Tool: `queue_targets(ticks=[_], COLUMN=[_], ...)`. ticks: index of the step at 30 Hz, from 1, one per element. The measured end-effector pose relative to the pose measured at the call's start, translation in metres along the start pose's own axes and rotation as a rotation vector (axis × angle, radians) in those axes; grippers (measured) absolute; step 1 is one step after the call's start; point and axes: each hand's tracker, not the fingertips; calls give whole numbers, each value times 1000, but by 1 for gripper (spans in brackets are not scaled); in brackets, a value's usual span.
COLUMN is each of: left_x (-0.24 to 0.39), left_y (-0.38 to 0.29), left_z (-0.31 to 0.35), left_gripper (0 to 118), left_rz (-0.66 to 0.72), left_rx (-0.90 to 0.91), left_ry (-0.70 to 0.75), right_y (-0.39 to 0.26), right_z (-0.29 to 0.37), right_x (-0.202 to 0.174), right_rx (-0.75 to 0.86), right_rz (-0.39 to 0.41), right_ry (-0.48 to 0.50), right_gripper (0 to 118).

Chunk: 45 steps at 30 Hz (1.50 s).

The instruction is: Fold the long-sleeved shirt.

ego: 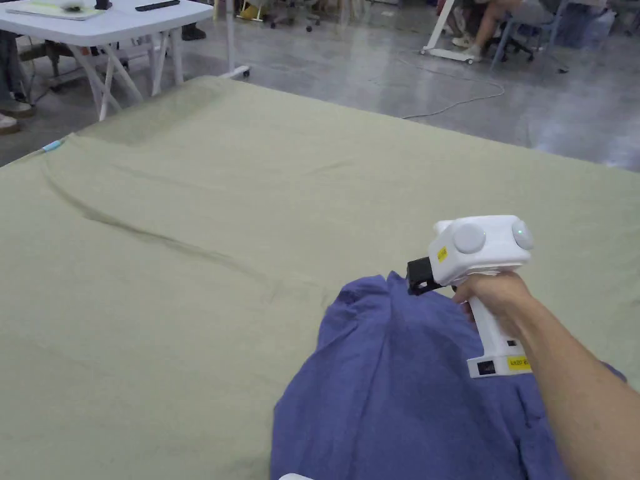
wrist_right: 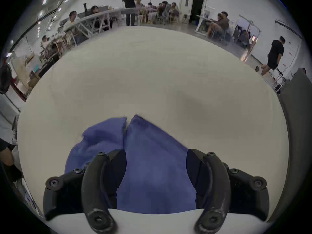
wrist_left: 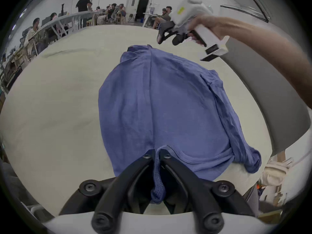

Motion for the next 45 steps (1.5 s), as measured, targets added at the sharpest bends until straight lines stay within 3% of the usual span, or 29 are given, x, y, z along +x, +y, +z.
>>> queue_targets(ticks=[5,7,8,10,11,12,13,14,19,26,30,34,36,41,45], left_x=[-11,-13,-12,-13,-13,-13,-13,-13,-12,-7,4,23,34,67,96], left_y=[18,20,18,16,14,12,11,11,10,75,154,235,273,374,439], left_z=[-17,-19,-19,-19,-19,-18,-19,-19,-8,29,70,126,163,238,281], left_gripper=[0,0,0,0,0,0,0,0,0,0,0,0,0,0,0], left_rz=[44,44,43,48,54,55,58,62,85,-14,-99,-151,-160,-152,-187], left_rx=[10,10,10,4,3,5,4,1,27,204,356,500,605,757,806], left_ry=[-15,-14,-15,-23,-21,-19,-19,-17,-9,10,8,52,-10,-26,-35], right_y=[9,3,2,8,9,9,9,6,-4,5,-5,-19,-28,-38,-40], right_z=[-49,-65,-65,-62,-60,-58,-55,-49,-23,145,280,399,448,546,594], right_x=[-19,-28,-32,-33,-32,-31,-33,-35,-30,41,77,120,137,177,204], right_rx=[0,-105,-74,-76,-81,-80,-73,-54,-43,192,345,515,604,737,811], right_rz=[-11,2,36,28,20,18,12,28,26,-31,51,11,19,-137,-203], right_ry=[-18,8,-37,-42,-38,-35,-34,-76,-66,-105,-282,-397,-488,-519,-583], right_gripper=[75,64,63,58,51,19,0,0,0,0,0,0,0,0,0])
